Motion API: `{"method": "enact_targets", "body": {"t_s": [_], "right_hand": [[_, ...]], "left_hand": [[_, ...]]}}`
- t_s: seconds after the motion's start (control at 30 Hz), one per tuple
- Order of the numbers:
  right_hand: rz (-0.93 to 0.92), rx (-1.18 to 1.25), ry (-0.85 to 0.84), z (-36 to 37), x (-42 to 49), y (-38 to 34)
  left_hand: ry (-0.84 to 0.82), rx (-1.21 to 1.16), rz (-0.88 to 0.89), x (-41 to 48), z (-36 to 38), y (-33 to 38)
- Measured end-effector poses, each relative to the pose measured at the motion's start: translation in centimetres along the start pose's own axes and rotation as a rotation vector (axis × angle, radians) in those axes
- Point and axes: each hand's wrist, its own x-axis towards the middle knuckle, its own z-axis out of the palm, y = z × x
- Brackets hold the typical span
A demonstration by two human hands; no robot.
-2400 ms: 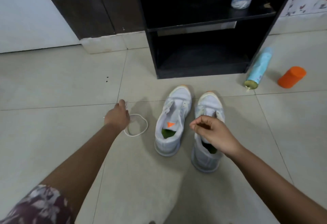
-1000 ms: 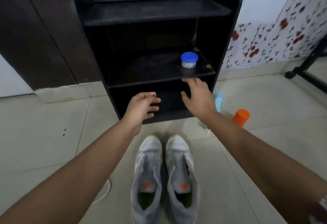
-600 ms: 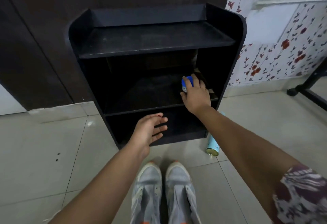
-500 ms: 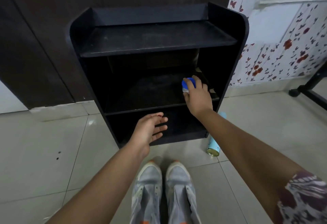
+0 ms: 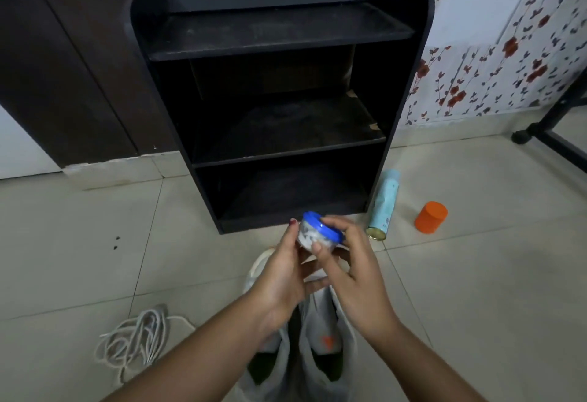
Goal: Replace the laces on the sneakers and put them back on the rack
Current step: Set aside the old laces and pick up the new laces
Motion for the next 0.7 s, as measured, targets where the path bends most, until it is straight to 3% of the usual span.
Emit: {"method": "enact_targets", "body": {"t_s": [0.17, 0.3, 0.5, 0.7], "right_hand": [[-0.09, -0.279, -0.149, -1.0, -3.7, 0.2], [-0.331, -0.654, -0.17, -0.9, -5.8, 1.5], [-0.505, -0.744, 0.009, 1.7, -8.0, 3.4], [-0.443, -0.77, 0.11, 2.1, -9.0, 3.9]], "left_hand": [[0.066, -0.095, -0.007, -1.5, -1.1, -3.2], [0.16, 0.004, -0.06, -2.2, -2.0, -5.1], [0.364, 0.041, -0.1, -2.0, -2.5, -7.6], [0.38, 0.081, -0.139, -2.1, -1.9, -8.3]]}}
